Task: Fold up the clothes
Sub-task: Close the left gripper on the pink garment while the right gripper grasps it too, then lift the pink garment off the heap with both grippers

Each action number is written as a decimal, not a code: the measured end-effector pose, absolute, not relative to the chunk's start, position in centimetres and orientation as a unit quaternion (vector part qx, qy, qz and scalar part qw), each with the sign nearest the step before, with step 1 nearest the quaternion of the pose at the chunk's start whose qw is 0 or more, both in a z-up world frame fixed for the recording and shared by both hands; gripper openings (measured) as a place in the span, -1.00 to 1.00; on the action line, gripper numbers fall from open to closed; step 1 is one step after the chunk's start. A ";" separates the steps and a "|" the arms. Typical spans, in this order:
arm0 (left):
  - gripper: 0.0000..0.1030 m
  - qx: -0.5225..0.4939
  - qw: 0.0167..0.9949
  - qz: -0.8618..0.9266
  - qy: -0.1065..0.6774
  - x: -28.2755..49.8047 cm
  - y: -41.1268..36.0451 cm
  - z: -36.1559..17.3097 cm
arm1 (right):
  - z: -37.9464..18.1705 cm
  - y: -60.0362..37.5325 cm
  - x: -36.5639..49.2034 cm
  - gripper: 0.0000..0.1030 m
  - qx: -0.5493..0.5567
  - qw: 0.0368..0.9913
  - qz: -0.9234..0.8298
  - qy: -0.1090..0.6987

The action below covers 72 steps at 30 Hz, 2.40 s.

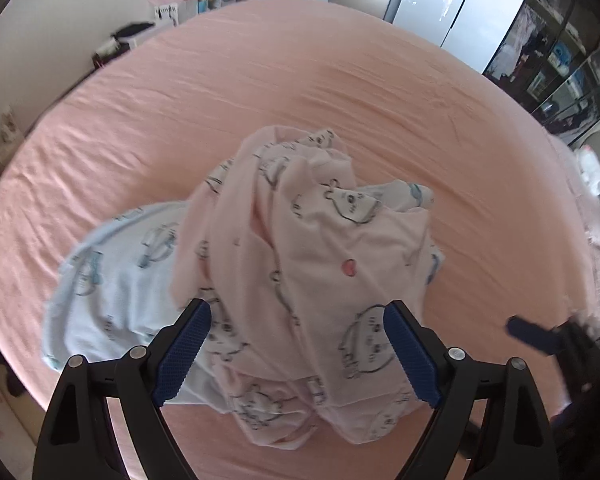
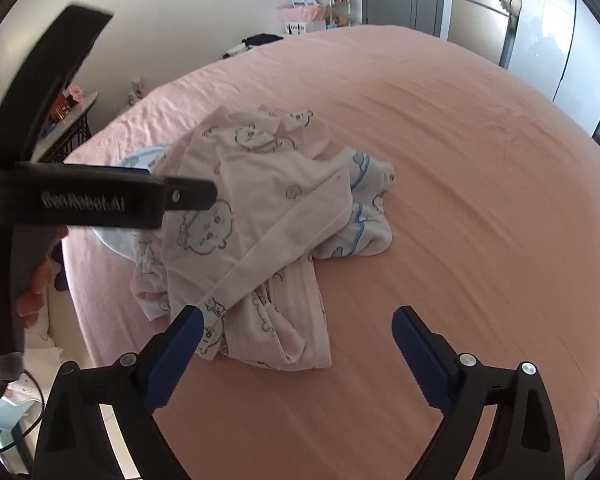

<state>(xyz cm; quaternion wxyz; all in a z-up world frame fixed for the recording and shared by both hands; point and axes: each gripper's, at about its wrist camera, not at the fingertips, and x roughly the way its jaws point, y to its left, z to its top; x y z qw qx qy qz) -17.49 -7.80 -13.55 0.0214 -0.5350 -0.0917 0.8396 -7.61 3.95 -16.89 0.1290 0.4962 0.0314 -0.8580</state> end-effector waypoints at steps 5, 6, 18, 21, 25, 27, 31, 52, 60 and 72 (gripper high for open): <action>0.71 -0.541 0.011 0.838 -0.069 -17.9 -7.6 -14.3 | -17.9 3.3 -7.5 0.84 0.503 0.138 -0.853 0.023; 0.71 -0.543 0.012 0.837 -0.071 -18.0 -7.7 -14.5 | -17.9 3.2 -7.5 0.84 0.504 0.141 -0.852 0.015; 0.69 -0.535 0.019 0.843 -0.057 -17.6 -8.5 -15.7 | -19.8 2.2 -9.8 0.80 0.521 0.115 -0.846 -0.026; 0.71 -0.544 0.026 0.836 -0.064 -17.7 -9.0 -16.4 | -20.3 1.9 -10.2 0.80 0.522 0.104 -0.846 -0.028; 0.74 -0.545 0.043 0.835 -0.058 -17.2 -8.9 -16.9 | -20.8 1.3 -10.8 0.80 0.530 0.100 -0.842 -0.023; 0.82 -0.535 0.047 0.842 -0.048 -16.8 -8.6 -17.0 | -20.9 1.3 -11.0 0.80 0.532 0.101 -0.840 -0.029; 0.99 -0.516 0.050 0.855 -0.026 -15.9 -7.8 -17.5 | -21.2 1.3 -11.3 0.80 0.535 0.102 -0.838 -0.042; -0.06 -0.505 0.099 0.856 -0.053 -14.5 -8.9 -15.7 | -21.3 0.4 -12.2 0.26 0.529 0.125 -0.837 -0.060; -0.33 -0.506 0.113 0.850 -0.095 -13.8 -9.7 -14.6 | -21.3 -0.6 -11.2 -0.30 0.521 0.141 -0.840 -0.058; -0.38 -0.486 0.192 0.843 -0.125 -12.2 -10.6 -10.5 | -17.8 1.3 -9.7 -0.52 0.495 0.174 -0.846 -0.095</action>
